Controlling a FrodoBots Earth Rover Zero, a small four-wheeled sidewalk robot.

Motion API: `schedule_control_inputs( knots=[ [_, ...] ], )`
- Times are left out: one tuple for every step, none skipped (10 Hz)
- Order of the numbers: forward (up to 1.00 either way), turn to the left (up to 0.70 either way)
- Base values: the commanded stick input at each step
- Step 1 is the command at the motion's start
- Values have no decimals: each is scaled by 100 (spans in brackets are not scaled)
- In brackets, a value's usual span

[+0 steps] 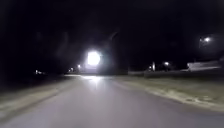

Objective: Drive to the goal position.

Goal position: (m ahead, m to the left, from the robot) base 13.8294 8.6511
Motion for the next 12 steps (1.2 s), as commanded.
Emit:
schedule_control_inputs(
  knots=[
    [100, 0],
    [100, 0],
    [100, 0],
    [100, 0],
    [100, 2],
    [100, 12],
    [100, 30],
    [100, 40],
    [100, 40],
    [100, 28],
    [100, 0],
    [100, 0]
  ],
)
